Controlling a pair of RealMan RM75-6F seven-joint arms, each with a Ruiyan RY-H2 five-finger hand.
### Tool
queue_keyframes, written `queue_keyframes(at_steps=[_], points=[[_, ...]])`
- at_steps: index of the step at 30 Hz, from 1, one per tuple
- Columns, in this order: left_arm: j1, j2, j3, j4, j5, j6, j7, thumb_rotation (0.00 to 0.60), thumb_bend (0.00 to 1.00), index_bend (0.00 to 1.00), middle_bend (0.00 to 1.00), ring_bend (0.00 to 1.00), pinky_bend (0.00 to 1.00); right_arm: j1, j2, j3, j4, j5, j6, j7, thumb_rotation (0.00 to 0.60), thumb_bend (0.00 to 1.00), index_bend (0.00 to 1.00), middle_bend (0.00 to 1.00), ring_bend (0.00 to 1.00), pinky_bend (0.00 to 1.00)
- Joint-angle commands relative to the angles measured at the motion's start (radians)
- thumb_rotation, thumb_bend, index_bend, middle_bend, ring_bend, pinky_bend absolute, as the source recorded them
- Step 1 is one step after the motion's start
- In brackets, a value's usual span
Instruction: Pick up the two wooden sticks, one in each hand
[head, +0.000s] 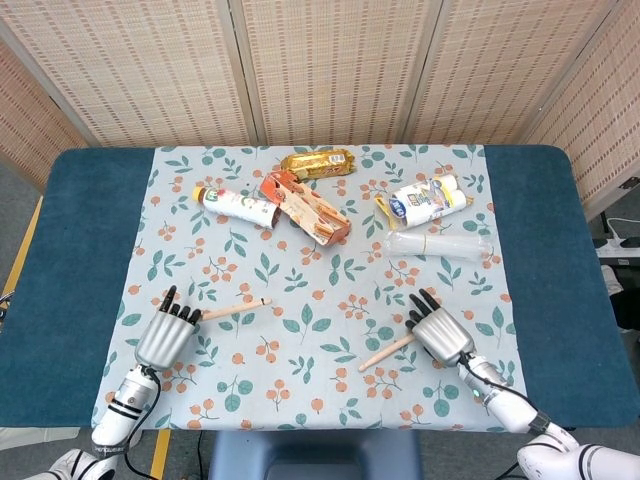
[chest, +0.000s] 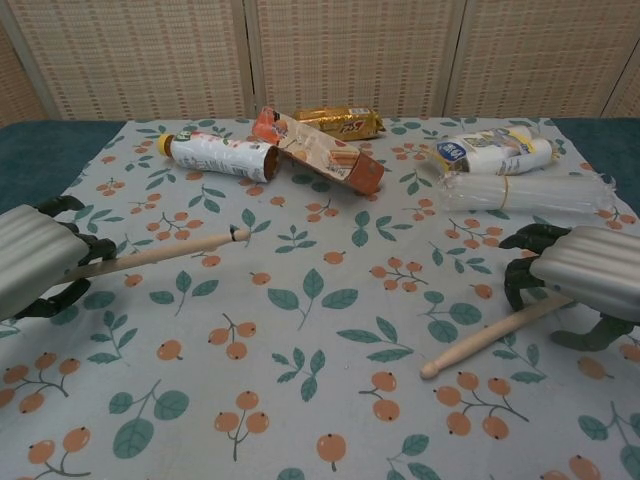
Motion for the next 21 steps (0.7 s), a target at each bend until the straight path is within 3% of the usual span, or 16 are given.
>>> queue_keyframes(at_steps=[1, 9, 21], points=[[0.000, 0.000, -0.003, 0.006, 0.003, -0.001, -0.011, 0.600, 0.64, 0.78, 0.83, 0.53, 0.19, -0.004, -0.012, 0.000, 0.013, 0.003, 0.021, -0.022, 0.600, 0.27, 0.50, 0.34, 0.11, 0.00], [0.006, -0.005, -0.007, 0.029, 0.006, -0.008, -0.029, 0.600, 0.64, 0.78, 0.83, 0.53, 0.19, -0.006, -0.034, -0.006, 0.036, 0.021, 0.030, -0.050, 0.600, 0.28, 0.59, 0.42, 0.19, 0.00], [0.011, -0.004, -0.016, 0.036, 0.012, 0.002, -0.031, 0.600, 0.64, 0.78, 0.84, 0.54, 0.19, -0.007, -0.030, -0.025, 0.031, 0.023, 0.034, -0.071, 0.600, 0.48, 0.82, 0.62, 0.28, 0.00]])
